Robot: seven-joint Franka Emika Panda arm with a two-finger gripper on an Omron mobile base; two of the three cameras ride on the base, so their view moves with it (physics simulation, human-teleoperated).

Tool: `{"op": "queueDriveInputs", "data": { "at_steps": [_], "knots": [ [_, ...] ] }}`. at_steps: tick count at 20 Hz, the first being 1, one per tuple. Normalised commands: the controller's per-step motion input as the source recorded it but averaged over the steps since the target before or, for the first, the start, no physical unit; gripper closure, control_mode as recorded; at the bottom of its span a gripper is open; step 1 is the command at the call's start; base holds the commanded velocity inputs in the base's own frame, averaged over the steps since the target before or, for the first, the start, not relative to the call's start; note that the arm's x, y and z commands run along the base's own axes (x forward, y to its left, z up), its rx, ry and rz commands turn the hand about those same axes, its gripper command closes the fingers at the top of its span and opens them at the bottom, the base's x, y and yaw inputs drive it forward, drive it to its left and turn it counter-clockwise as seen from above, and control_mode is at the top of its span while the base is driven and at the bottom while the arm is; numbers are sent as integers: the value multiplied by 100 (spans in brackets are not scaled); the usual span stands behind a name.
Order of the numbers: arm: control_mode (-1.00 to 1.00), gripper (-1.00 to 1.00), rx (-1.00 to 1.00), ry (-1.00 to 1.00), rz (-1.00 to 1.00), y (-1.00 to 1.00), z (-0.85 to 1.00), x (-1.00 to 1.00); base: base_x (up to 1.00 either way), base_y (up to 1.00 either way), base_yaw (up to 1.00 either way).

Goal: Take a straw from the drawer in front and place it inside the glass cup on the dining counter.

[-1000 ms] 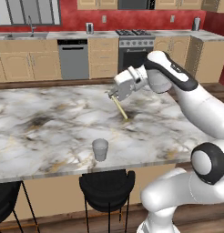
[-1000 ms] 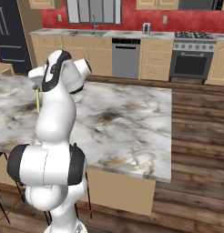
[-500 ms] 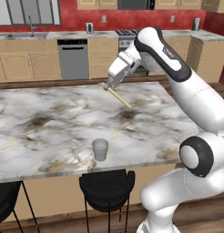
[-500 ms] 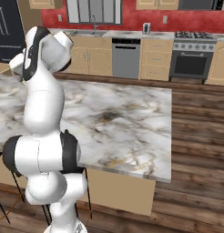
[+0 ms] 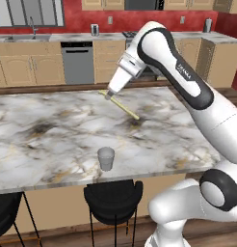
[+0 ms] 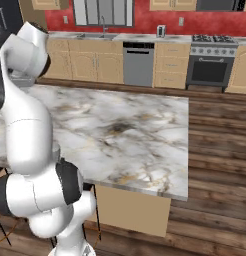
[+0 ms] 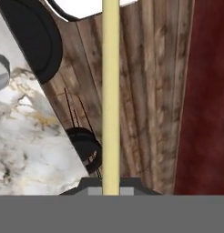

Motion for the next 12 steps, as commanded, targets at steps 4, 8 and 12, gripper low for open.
{"op": "queueDriveInputs", "data": {
  "at_steps": [4,8,12],
  "knots": [
    [-100,100,36,-42,26,-58,-91,-24,0,0,0],
    [-100,100,44,-33,25,-79,-74,1,0,0,0],
    [-100,100,43,-31,31,-53,-55,24,0,0,0]
  ]
}}
